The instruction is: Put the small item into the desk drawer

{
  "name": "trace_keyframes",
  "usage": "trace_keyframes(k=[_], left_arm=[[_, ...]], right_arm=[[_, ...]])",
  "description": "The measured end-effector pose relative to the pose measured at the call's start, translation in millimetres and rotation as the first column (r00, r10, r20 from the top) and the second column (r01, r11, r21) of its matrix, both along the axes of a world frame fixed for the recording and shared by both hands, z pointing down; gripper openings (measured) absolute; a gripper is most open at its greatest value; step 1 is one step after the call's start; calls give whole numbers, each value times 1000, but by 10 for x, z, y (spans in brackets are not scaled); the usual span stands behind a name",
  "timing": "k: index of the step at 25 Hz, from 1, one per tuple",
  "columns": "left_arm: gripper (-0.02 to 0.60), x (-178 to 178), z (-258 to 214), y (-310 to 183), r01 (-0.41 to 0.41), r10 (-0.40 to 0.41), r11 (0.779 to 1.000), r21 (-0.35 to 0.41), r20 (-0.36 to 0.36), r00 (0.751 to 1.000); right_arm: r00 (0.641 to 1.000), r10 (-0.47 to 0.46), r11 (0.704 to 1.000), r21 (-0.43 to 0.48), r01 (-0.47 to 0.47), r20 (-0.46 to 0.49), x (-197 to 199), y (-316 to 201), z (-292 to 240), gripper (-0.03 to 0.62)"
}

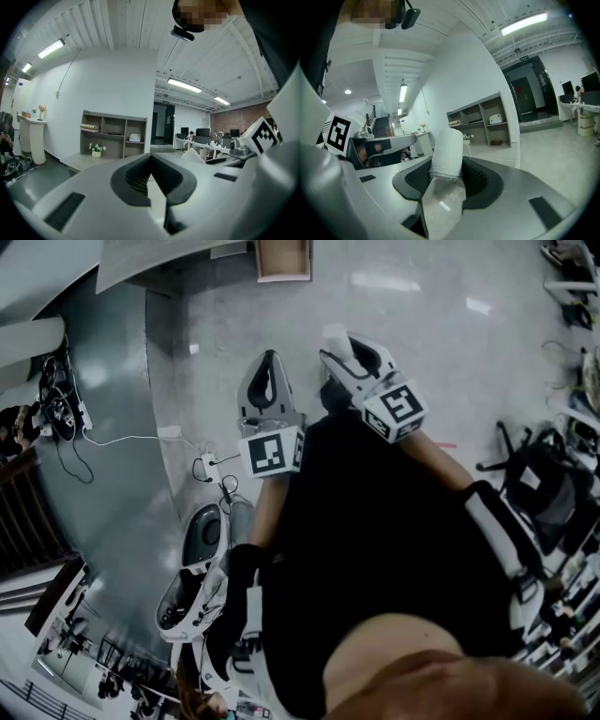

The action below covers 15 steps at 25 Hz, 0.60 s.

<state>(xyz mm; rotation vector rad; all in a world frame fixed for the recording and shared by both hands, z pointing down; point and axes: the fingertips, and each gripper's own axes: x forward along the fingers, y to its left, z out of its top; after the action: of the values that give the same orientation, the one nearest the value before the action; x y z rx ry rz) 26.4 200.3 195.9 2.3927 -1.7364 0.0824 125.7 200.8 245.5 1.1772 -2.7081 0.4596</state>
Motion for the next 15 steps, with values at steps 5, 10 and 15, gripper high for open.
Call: trace_keyframes(k=[5,10,15], left_arm=[[-9,287,65,-334,0,0,1000,0,59,998],[-9,401,113,-502,18,-17,1000,-14,74,997],[-9,372,165,-774,34,-33,999,-24,53,998]], right_arm=[[1000,-9,999,-33,9,5,326,-399,75,175],[1000,-27,999,-29,27,7,457,-646,144,175],[999,-37,999,-37,37,2,412,-931,242,175]])
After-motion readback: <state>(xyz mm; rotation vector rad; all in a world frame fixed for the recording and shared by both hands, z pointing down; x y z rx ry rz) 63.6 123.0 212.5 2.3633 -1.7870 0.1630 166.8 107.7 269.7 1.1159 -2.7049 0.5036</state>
